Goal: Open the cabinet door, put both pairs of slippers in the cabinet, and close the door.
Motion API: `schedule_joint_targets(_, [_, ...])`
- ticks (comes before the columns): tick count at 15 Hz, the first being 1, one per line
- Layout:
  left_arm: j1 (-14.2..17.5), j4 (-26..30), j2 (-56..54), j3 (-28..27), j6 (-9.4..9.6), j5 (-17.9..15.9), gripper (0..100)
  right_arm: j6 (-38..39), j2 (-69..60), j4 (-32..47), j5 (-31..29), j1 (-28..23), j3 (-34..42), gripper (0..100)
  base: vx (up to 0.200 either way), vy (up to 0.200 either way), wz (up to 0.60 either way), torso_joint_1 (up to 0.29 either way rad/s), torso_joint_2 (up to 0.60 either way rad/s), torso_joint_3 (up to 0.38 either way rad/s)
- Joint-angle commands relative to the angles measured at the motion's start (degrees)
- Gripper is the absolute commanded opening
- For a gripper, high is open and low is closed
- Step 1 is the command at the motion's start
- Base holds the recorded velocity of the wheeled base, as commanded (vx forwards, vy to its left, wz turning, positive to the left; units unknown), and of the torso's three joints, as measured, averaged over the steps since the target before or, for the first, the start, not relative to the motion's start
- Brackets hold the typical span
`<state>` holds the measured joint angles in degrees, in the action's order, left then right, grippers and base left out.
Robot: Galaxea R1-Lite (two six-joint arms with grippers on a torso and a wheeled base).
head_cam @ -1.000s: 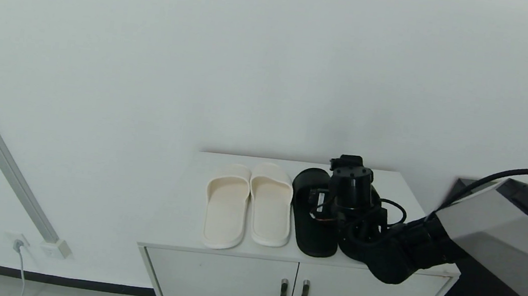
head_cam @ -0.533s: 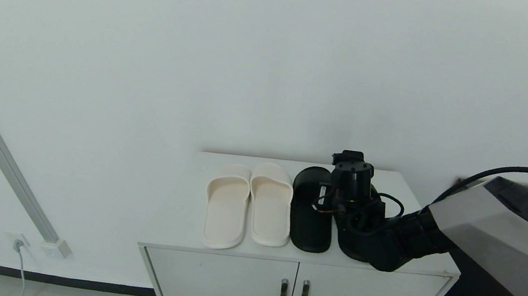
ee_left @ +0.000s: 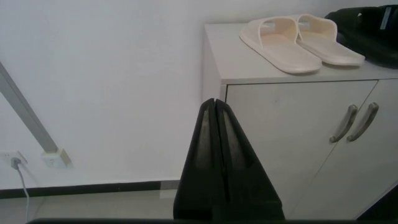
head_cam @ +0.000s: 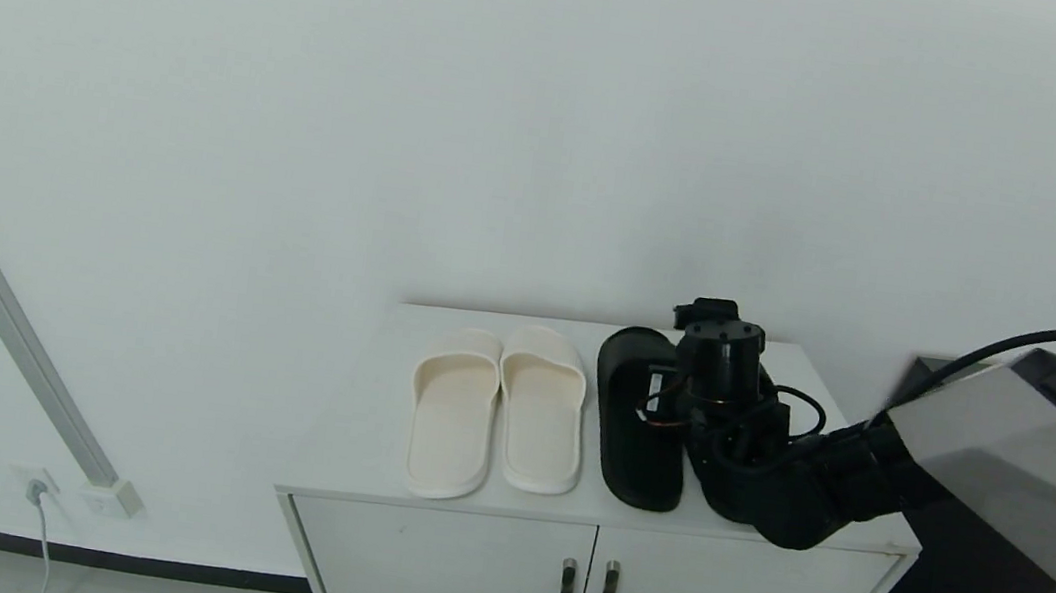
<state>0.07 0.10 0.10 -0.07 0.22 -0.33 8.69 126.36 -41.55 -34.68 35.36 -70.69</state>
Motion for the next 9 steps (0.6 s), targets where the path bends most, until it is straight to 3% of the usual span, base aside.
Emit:
schedule_joint_targets(1, [0.01, -0.01, -0.01, -0.01, 0.04, -0.02, 0, -1.22, -9.46, -0.20, 3.31, 1.02, 6.88, 0, 0.000, 0.000, 0.00, 0.000, 0.00, 0.000])
schedule_joint_targets(2, [0.01, -0.01, -0.01, -0.01, 0.04, -0.02, 0, -1.22, -10.34, -0.20, 3.92, 1.37, 7.94, 0, 0.000, 0.000, 0.00, 0.000, 0.00, 0.000])
schedule_joint_targets(4, [0.01, -0.01, -0.01, 0.07, 0.04, -0.02, 0, -1.22, -17.55, -2.22, 11.30, 4.27, 18.57, 0, 0.000, 0.000, 0.00, 0.000, 0.00, 0.000])
schedule_joint_targets(5, [0.01, -0.01, -0.01, 0.07, 0.04, -0.02, 0, -1.22, -17.72, -2.40, 11.57, 4.36, 18.93, 0, 0.000, 0.000, 0.00, 0.000, 0.00, 0.000])
schedule_joint_targets(7, [0.01, -0.01, -0.01, 0.07, 0.13, -0.02, 0, -1.22, -24.58, -5.83, 20.53, 7.17, 30.00, 0, 0.000, 0.000, 0.00, 0.000, 0.00, 0.000])
schedule_joint_targets(9, [0.01, -0.01, -0.01, 0.07, 0.04, -0.02, 0, -1.40, -29.59, -5.92, 27.83, 8.93, 34.66, 0, 0.000, 0.000, 0.00, 0.000, 0.00, 0.000])
